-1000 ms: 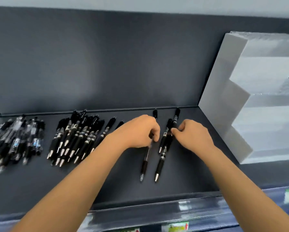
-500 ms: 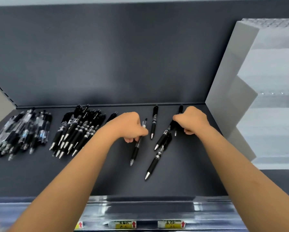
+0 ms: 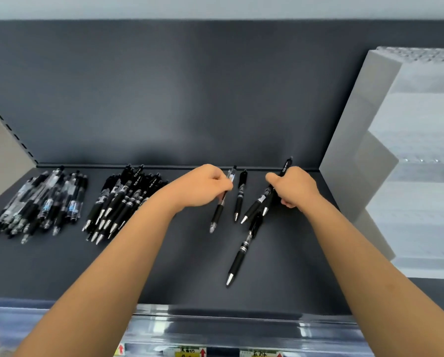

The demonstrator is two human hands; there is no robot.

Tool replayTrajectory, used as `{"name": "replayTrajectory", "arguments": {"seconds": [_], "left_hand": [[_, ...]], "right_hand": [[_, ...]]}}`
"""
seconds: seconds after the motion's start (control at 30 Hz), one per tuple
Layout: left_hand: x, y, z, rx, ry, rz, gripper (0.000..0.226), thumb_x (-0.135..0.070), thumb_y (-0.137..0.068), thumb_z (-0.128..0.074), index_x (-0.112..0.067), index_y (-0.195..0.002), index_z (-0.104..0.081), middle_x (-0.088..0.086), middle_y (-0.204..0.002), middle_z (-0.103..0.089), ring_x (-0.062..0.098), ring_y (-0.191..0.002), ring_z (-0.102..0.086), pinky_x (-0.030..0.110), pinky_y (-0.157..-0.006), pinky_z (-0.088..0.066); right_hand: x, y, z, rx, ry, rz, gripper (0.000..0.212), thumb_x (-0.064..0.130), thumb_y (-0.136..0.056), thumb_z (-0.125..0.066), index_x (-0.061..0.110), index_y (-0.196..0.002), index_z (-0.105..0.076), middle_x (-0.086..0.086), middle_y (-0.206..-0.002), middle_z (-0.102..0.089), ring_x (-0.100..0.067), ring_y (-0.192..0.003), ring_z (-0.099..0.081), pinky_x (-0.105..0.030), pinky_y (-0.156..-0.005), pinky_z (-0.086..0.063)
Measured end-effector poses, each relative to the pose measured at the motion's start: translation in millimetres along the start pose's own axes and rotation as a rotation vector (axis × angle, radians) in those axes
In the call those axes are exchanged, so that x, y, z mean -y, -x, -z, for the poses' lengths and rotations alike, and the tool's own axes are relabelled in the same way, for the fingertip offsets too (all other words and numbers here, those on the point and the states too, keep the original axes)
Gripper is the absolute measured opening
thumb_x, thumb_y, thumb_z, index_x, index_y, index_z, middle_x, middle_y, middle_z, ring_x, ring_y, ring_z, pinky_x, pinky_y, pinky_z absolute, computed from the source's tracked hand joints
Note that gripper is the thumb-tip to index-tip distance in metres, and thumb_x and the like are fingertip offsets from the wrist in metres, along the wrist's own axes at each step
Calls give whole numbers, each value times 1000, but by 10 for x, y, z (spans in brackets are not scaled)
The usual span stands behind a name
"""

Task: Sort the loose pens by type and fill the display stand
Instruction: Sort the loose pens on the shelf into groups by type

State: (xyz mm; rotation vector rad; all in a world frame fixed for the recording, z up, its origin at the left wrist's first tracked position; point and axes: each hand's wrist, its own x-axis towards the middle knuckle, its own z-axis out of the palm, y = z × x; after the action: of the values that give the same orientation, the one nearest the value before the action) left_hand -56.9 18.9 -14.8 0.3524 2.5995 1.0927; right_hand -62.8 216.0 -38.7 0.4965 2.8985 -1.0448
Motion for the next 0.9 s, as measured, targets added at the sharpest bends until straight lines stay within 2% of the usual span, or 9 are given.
{"name": "replayTrajectory", "arguments": {"seconds": [0.13, 0.23, 0.33, 0.43, 0.5, 0.63, 0.73, 0.83, 0.9], "left_hand": [[49, 156, 141, -43, 175, -46, 20, -26, -95, -55, -8, -88, -61, -5, -64, -54, 11, -52, -40, 25, -52, -38], [142, 359, 317, -96, 232, -58, 16, -24, -97, -54, -11, -91, -60, -15, -60, -54, 7, -49, -41, 18, -49, -39], [368, 566, 596, -154, 208, -24, 17, -27, -96, -56, -12, -91, -61, -14, -60, -54, 7, -49, -39, 18, -49, -35], [682, 742, 989, -267, 135, 33, 19, -26, -96, -57, -9, -89, -61, -14, -55, -54, 2, -41, -36, 15, -43, -30], [953, 843, 1307, -344, 36, 77, 26, -25, -96, -57, -1, -87, -63, 1, -66, -61, 3, -41, -38, 15, -43, -31], [1668, 945, 1965, -456, -175, 232, 31, -31, -91, -63, -3, -80, -70, 16, -79, -71, 25, -61, -57, 29, -63, -44], [2170, 914, 2334, -412, -272, 298, 36, -33, -89, -64, 0, -77, -69, 18, -79, -71, 30, -70, -61, 32, -70, -48], [2498, 870, 2530, -330, -286, 291, 28, -33, -90, -61, -10, -74, -64, 13, -71, -55, 22, -64, -49, 29, -63, -41], [2642, 835, 2572, -267, -251, 249, 32, -32, -91, -61, -3, -79, -67, 11, -71, -54, 22, -65, -50, 28, -62, -41]], "right_hand": [[322, 151, 142, -82, -209, 205, 32, 26, -89, -43, 7, -63, -42, -12, -54, -58, -25, -42, -61, -30, -53, -46], [653, 396, 58, 235, -590, 209, 23, 20, -93, -40, 5, -80, -52, -18, -70, -69, -29, -52, -66, -35, -53, -54], [890, 604, -169, 442, -707, 189, 29, 16, -97, -39, -1, -79, -54, -8, -59, -67, -24, -52, -62, -26, -43, -50], [1136, 730, -447, 508, -697, 212, 24, 16, -97, -41, -1, -86, -53, -8, -58, -67, -22, -47, -60, -24, -41, -48], [1350, 792, -645, 531, -653, 221, 19, 18, -96, -44, 2, -91, -52, -10, -61, -67, -22, -47, -61, -24, -41, -48], [1885, 882, -1090, 529, -578, 231, 24, 22, -96, -48, 0, -88, -52, -10, -59, -62, -22, -41, -57, -26, -42, -48], [2312, 946, -1480, 507, -482, 227, 27, 22, -98, -46, 0, -84, -51, -4, -49, -60, -20, -38, -56, -23, -37, -45], [2659, 979, -1854, 476, -400, 202, 27, 22, -98, -46, -3, -93, -54, -17, -64, -62, -21, -37, -55, -22, -36, -44], [2805, 998, -2032, 466, -351, 172, 23, 22, -98, -44, 1, -92, -51, -22, -70, -56, -18, -34, -52, -21, -34, -42]]}}
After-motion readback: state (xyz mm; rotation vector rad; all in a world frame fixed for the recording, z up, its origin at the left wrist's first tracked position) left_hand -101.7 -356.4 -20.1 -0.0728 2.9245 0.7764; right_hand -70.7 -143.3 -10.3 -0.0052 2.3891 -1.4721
